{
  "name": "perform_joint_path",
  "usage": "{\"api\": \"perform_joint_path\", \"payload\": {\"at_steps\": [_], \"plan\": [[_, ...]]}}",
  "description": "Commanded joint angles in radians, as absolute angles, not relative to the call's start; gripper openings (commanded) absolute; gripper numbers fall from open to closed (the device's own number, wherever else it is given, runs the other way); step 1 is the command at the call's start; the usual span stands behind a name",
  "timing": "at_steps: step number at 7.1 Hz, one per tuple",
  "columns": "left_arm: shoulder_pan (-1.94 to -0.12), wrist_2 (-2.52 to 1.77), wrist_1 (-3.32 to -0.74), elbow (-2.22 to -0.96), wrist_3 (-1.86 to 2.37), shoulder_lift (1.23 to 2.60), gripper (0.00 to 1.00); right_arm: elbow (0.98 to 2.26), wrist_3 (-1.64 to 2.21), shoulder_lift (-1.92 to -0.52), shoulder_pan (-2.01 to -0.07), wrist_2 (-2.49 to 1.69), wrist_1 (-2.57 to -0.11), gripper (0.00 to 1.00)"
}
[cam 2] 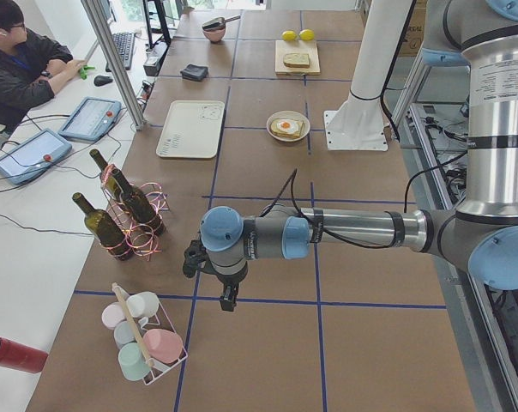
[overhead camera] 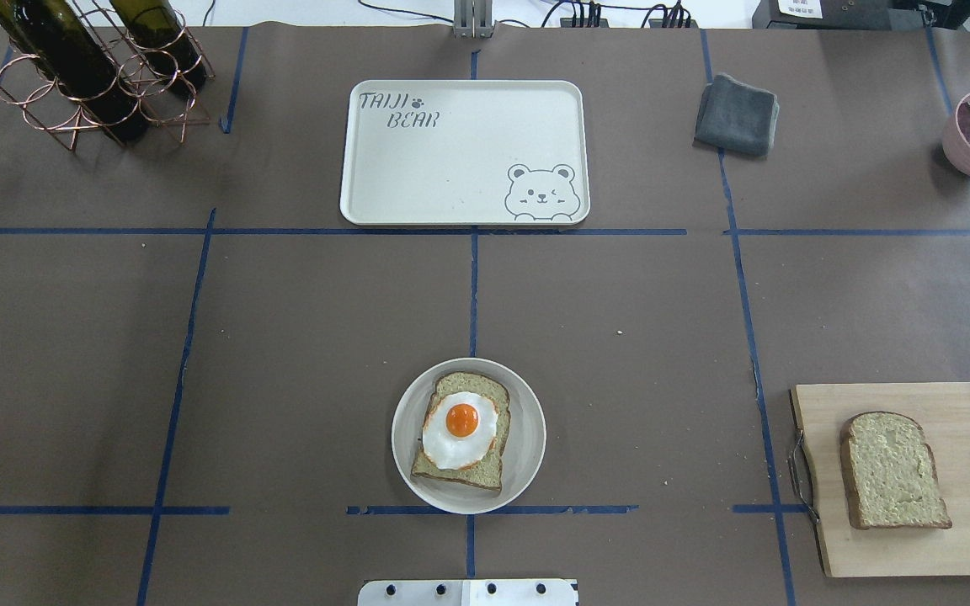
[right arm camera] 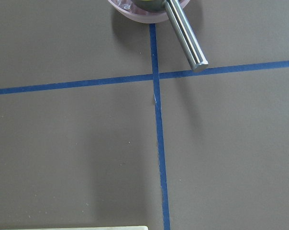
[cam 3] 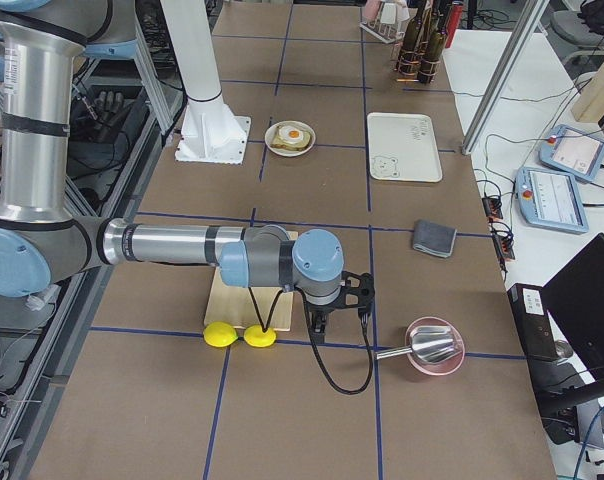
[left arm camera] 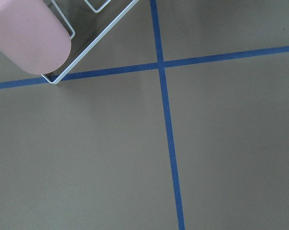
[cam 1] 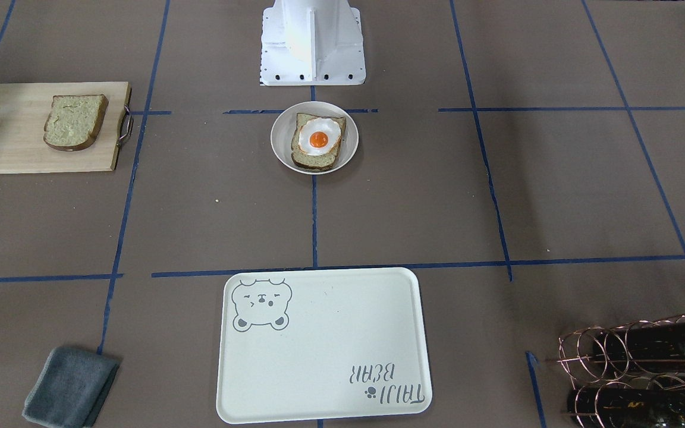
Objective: Make sandwich and place on tray
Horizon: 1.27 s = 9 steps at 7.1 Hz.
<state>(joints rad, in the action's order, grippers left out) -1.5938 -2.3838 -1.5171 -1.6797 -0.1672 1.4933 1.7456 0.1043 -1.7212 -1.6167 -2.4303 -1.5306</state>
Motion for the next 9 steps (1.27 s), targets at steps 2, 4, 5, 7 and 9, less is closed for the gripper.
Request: {"api": "perform_joint_path", "payload": {"at_steps": [2,4,5,7,9], "plan": [[-1.594,-2.385,-1.522,-1.686,-0.164,1.502,1.0,1.75,0.104,-1.718,-1.617,-2.428,-1.526,1.0],[-1.588,-2.387,-1.542,-1.681,-0.141,1.596,1.0,1.764,0.104,-1.656,-1.614,-2.425,-1.537,1.0],[-1.58,-2.387,-1.542,-1.695,-0.064,1.644,1.0,1.763,0.112,-1.634,-1.606,-2.427,-1.555,1.0],[-1.51,-2.396,-1.549,-1.7,0.059,1.722,1.0,1.752,0.129,-1.602,-1.534,-2.427,-1.572,1.0],[-1.429,-2.396,-1.586,-1.73,0.217,1.779,1.0,1.743,0.252,-1.602,-1.52,-2.457,-1.52,1.0]]}}
